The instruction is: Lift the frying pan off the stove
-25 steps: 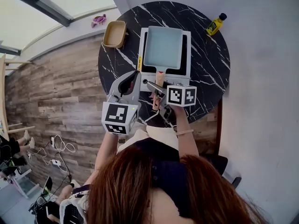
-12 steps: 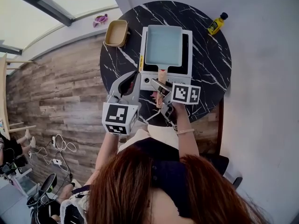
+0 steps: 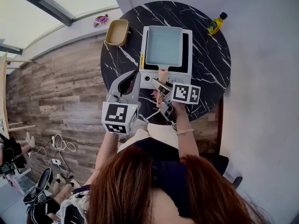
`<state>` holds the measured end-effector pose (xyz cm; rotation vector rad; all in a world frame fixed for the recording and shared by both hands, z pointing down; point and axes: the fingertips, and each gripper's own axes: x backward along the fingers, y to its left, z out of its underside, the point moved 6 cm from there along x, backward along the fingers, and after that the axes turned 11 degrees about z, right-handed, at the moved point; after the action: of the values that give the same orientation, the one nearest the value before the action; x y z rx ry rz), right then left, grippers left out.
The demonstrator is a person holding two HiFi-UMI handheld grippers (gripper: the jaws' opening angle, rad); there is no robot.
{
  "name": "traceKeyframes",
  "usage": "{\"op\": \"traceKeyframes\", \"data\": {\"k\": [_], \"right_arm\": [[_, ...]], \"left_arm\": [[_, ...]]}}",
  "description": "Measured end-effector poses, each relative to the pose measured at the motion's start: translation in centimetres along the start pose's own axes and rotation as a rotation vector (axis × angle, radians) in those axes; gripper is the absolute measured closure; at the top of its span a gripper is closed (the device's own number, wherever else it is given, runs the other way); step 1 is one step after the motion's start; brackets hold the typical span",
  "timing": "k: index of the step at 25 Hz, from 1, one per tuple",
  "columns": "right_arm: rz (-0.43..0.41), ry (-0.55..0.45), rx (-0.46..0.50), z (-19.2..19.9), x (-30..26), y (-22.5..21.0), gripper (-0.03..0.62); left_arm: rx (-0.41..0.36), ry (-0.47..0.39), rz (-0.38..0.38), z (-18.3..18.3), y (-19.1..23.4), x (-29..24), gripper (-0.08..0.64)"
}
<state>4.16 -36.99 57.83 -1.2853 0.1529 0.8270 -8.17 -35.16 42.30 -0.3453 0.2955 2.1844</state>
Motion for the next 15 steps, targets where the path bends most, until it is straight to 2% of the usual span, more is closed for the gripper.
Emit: {"op": "traceKeyframes", "data": {"k": [15], "right_arm": [[-0.006, -0.015, 0.004, 0.71, 0.48, -0.05, 0.448]], "left_arm": [[0.004, -0.017, 0.009, 0.50, -0.09, 0.29, 0.546]]}}
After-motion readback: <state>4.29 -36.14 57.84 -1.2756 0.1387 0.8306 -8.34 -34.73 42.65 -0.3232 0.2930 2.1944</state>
